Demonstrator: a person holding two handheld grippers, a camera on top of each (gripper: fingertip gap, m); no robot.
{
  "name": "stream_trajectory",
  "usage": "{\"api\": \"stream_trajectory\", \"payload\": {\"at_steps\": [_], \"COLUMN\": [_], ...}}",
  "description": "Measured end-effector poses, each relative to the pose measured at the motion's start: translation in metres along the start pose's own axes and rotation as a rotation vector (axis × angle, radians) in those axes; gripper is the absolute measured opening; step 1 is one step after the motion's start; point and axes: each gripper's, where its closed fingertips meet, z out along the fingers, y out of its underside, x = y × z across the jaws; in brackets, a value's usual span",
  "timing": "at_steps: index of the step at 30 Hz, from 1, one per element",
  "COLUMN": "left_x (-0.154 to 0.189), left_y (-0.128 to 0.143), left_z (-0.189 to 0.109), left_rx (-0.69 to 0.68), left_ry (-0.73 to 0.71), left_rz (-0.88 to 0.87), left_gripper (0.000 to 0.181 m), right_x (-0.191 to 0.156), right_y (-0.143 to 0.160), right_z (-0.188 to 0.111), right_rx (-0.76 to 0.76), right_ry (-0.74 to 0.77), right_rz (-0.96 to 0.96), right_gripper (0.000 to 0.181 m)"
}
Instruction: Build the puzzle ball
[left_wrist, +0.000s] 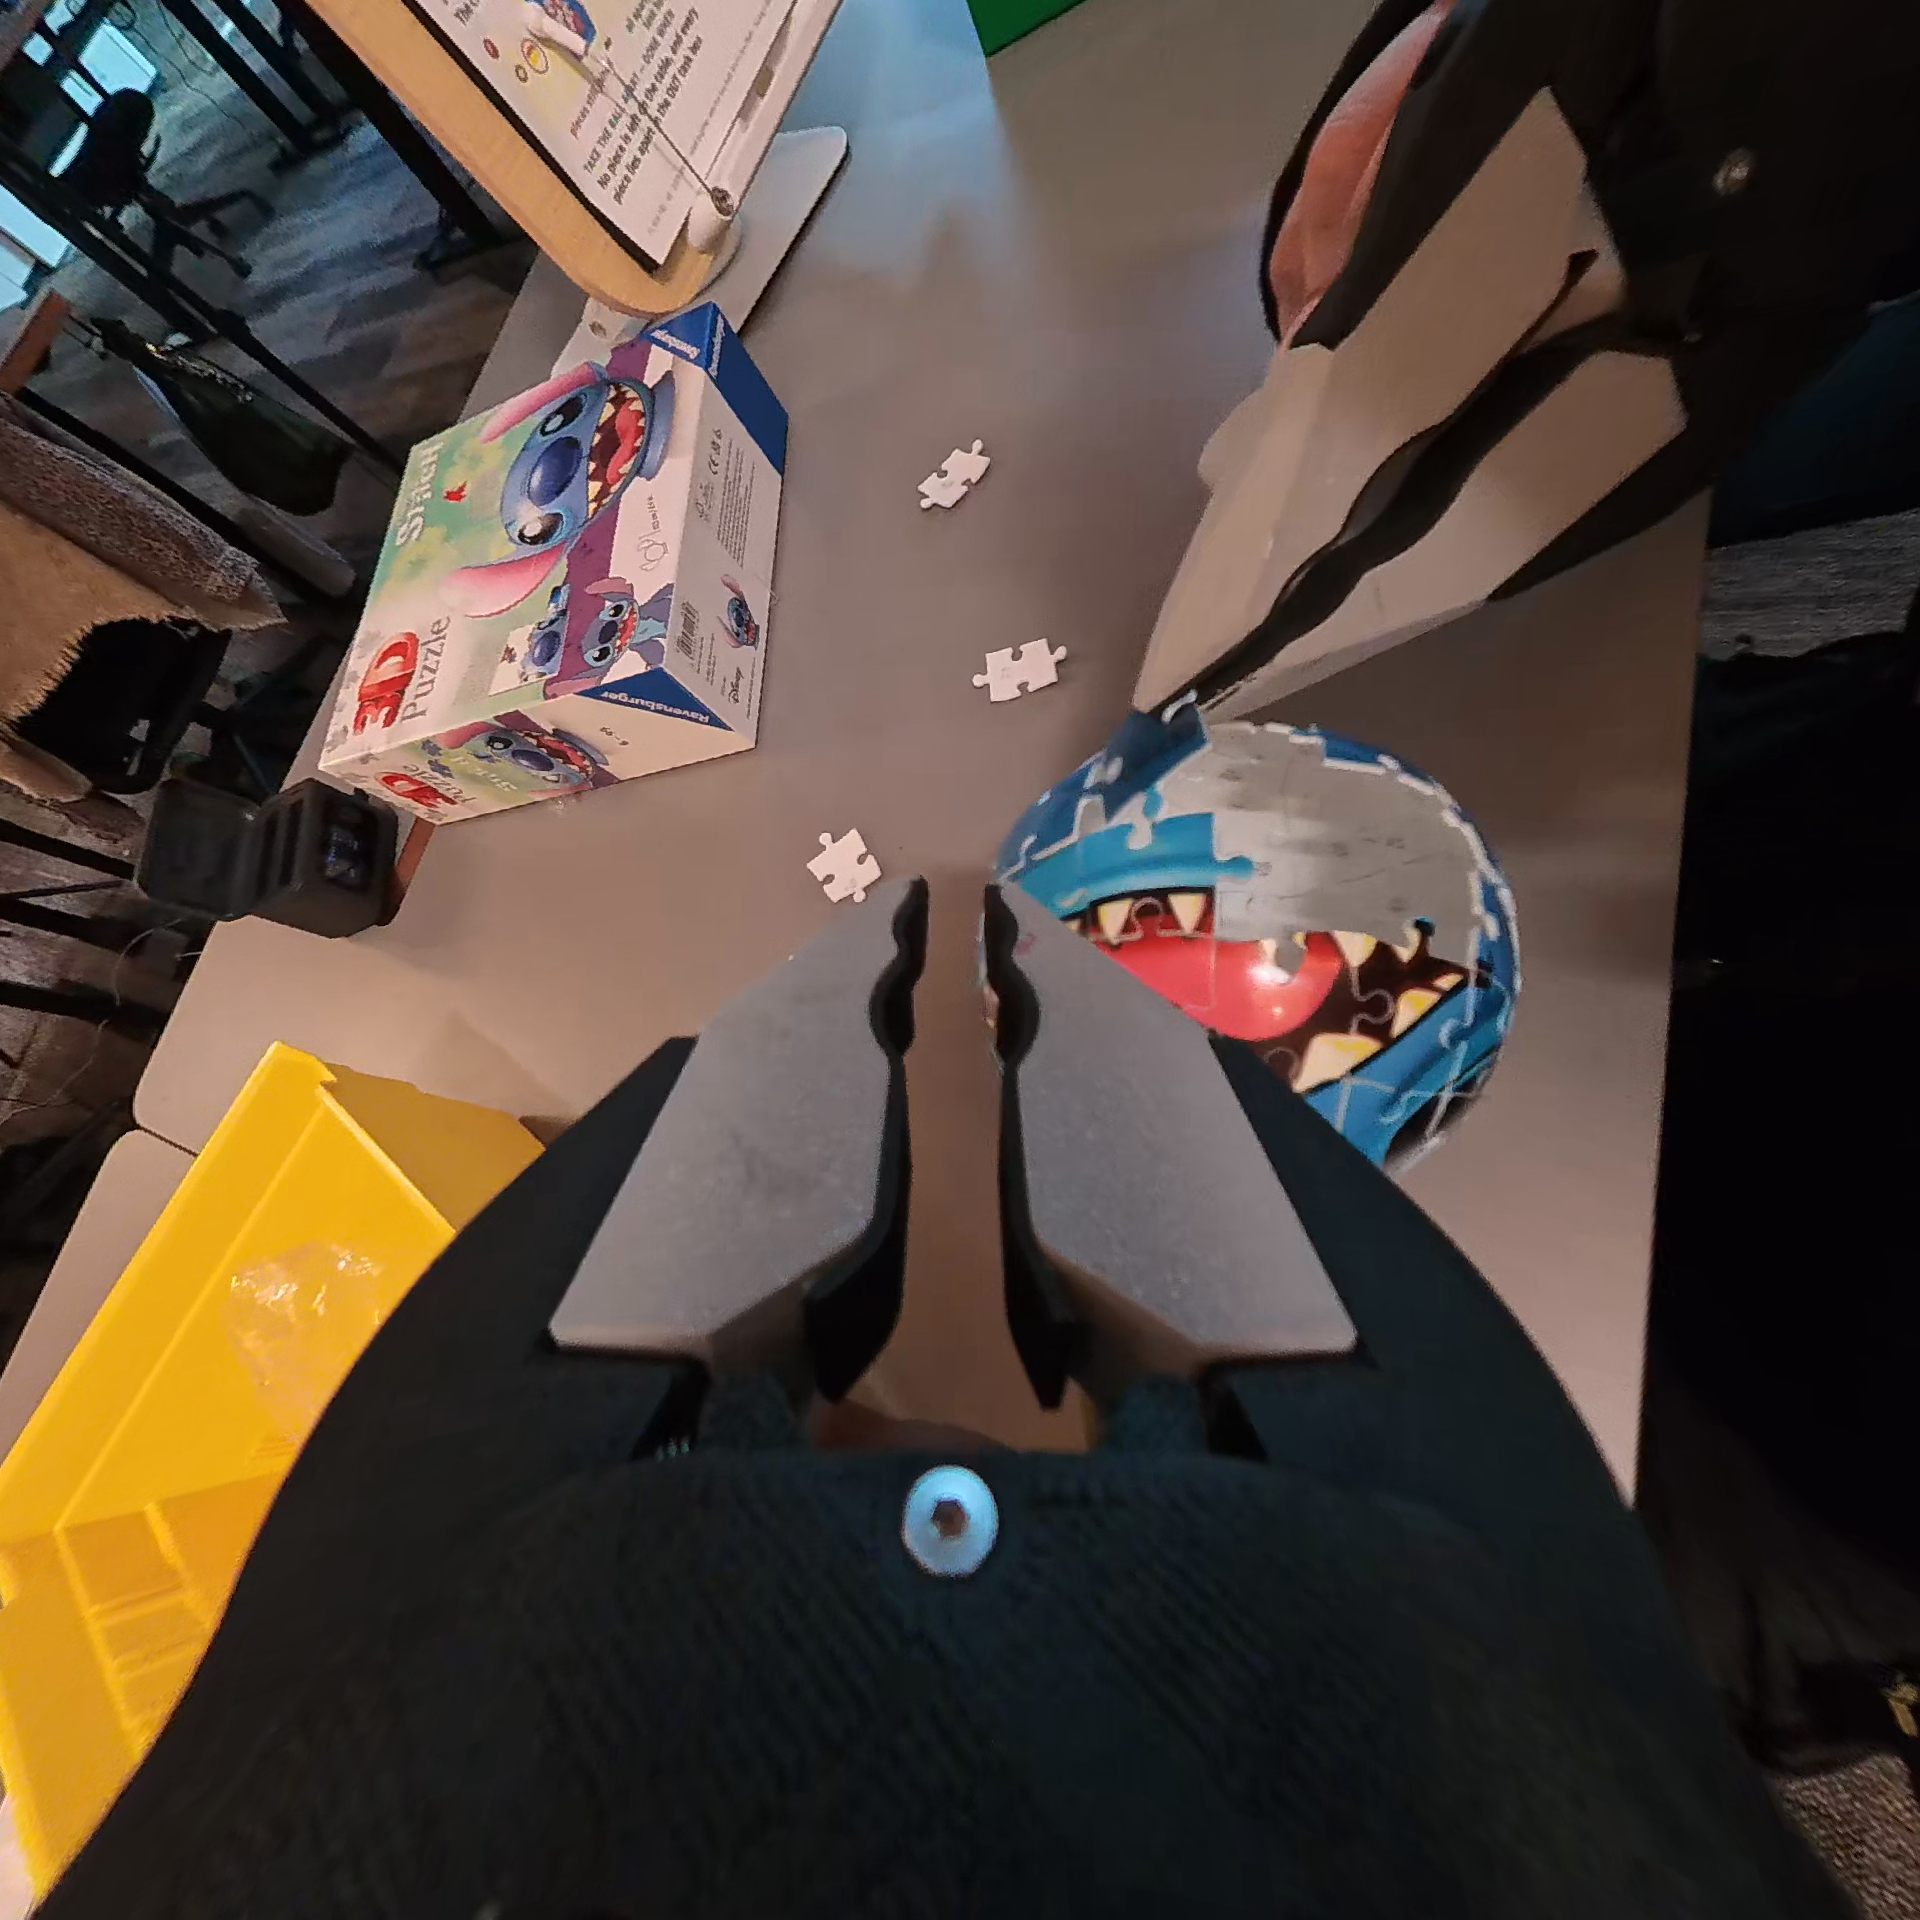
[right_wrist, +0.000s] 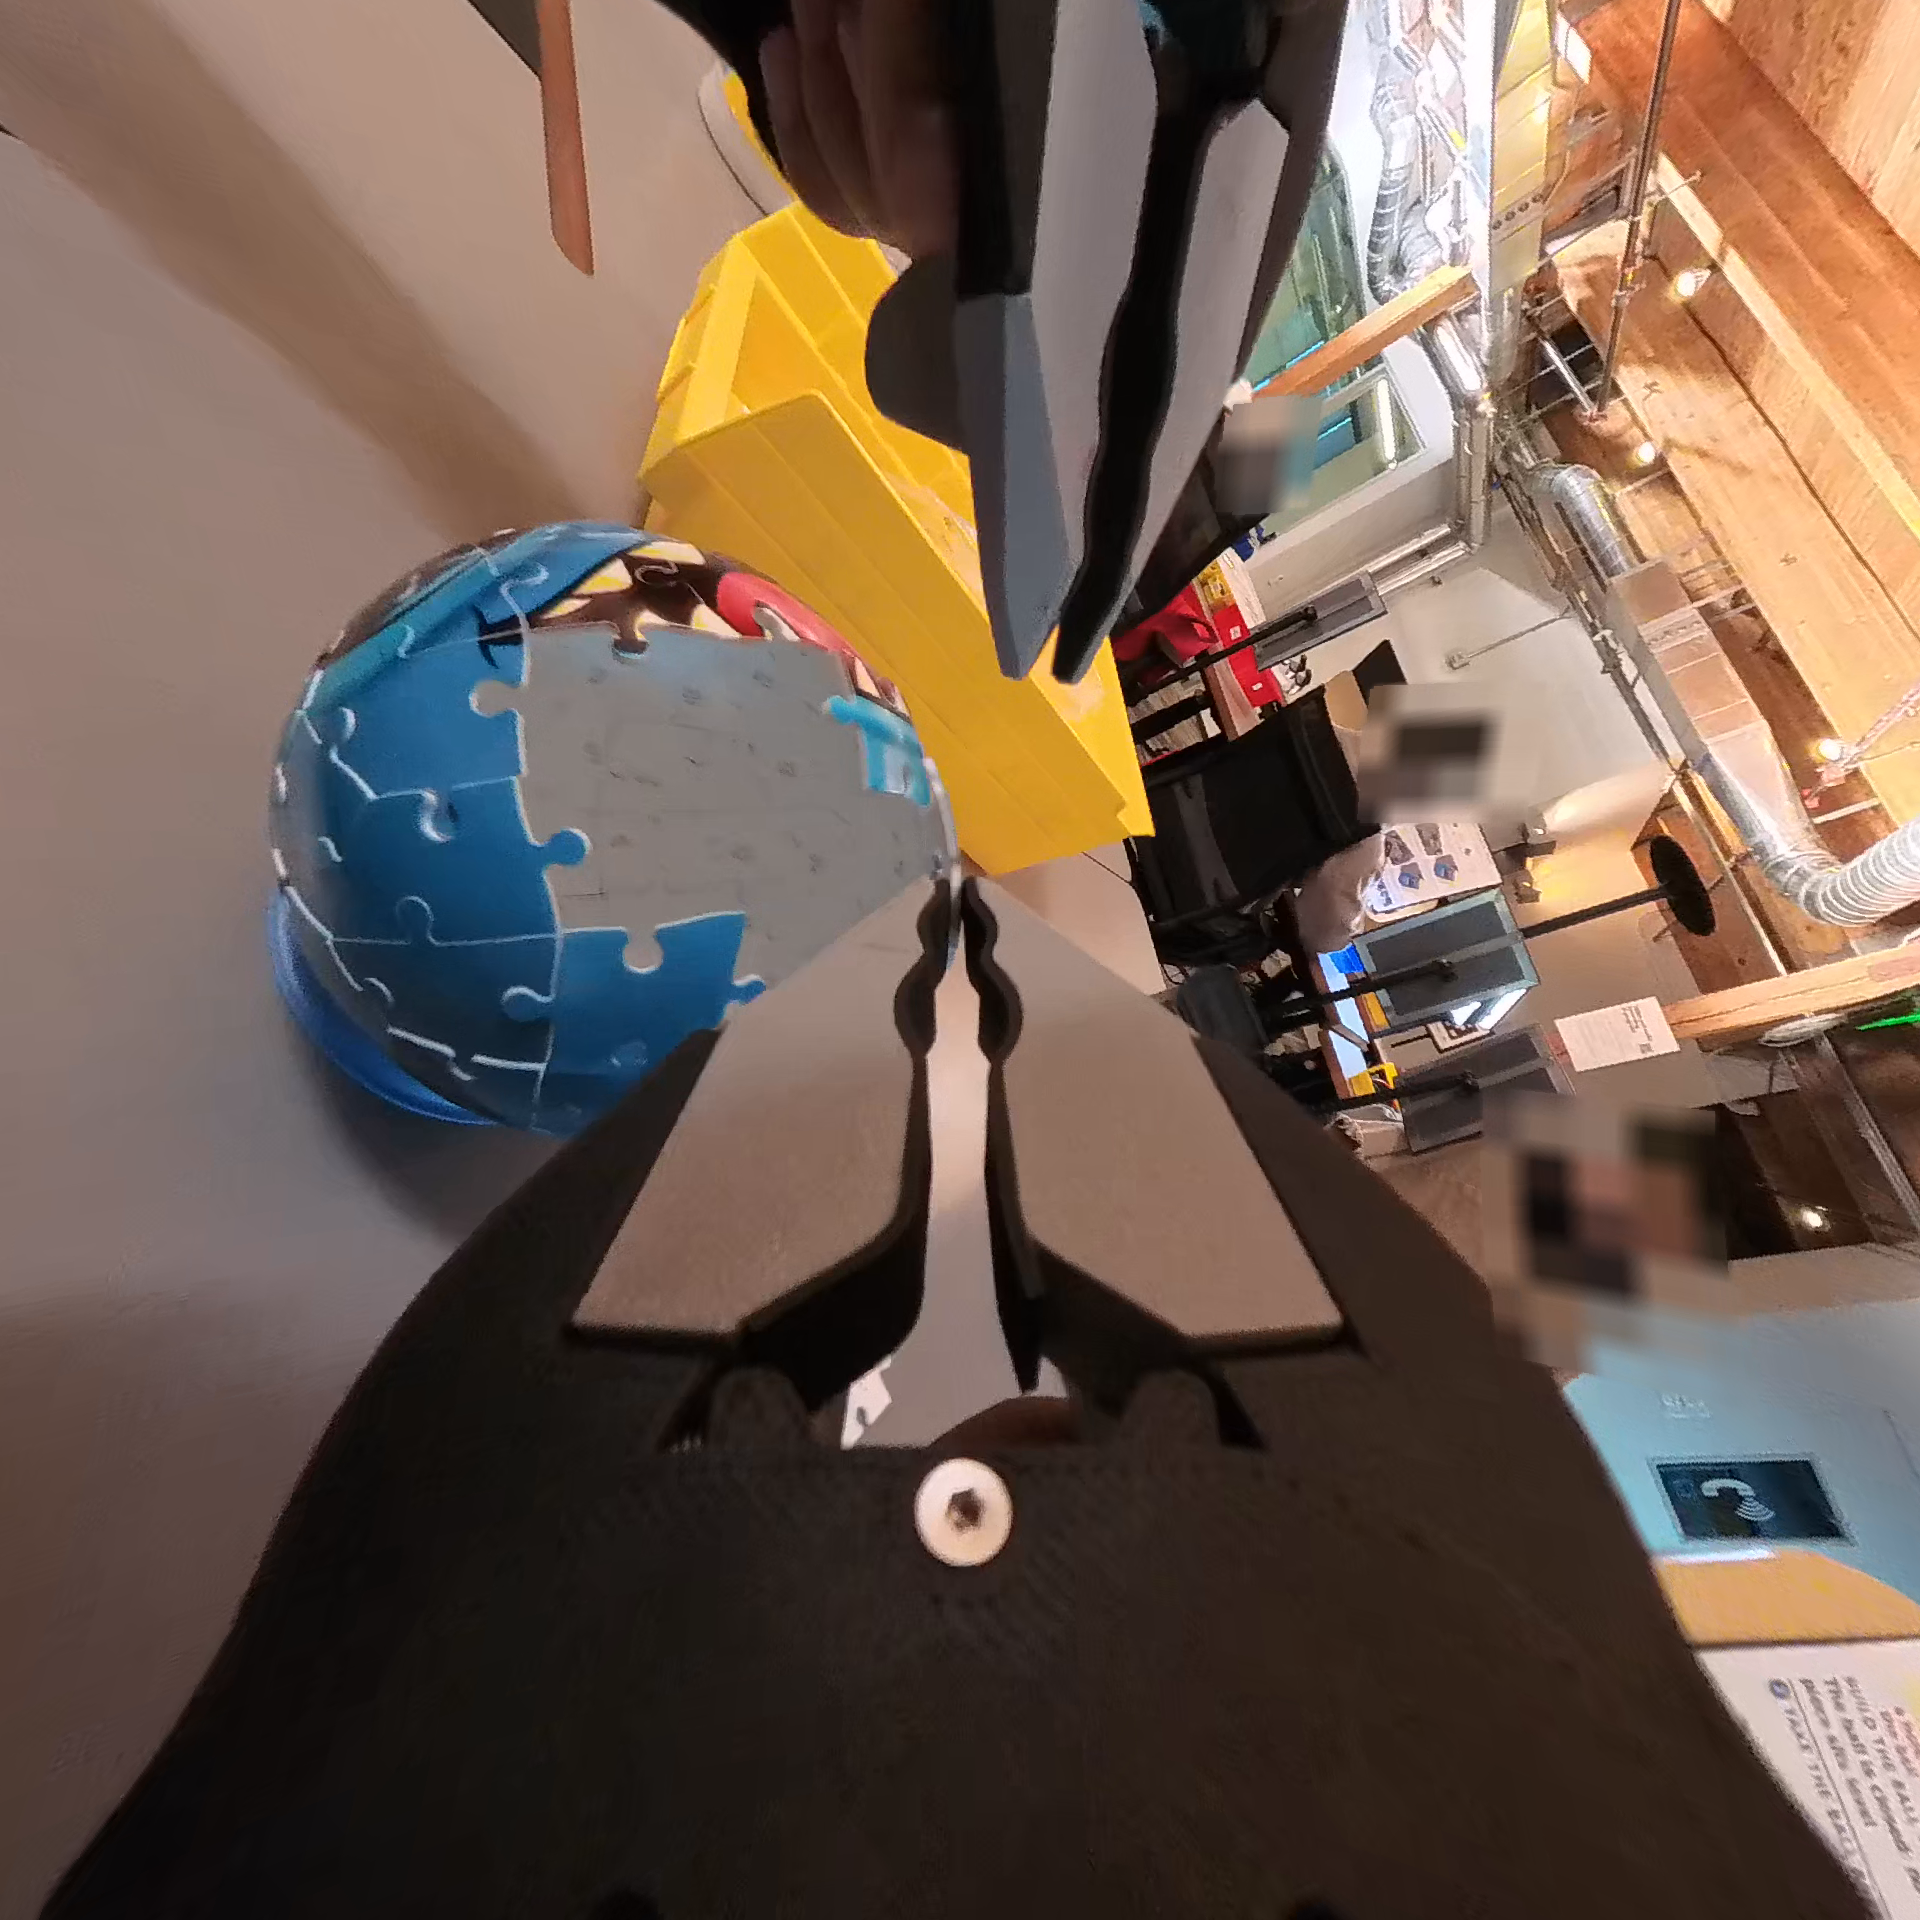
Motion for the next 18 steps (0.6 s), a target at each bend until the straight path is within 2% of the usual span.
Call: {"api": "stream_trajectory", "payload": {"at_steps": [8, 18], "left_x": [-0.0038, -0.0076], "left_y": [0.0054, 0.0062], "left_z": [0.0029, 0.0062], "left_rx": [0.015, 0.026], "left_ry": [0.010, 0.020], "left_rz": [-0.010, -0.002], "left_gripper": [0.007, 0.008], "right_x": [0.0018, 0.0014], "right_y": [0.0010, 0.0033], "right_z": [0.0026, 0.0026], "right_rx": [-0.021, -0.053], "right_ry": [0.040, 0.097], "right_rz": [0.012, -0.067], "right_gripper": [0.000, 0.000]}}
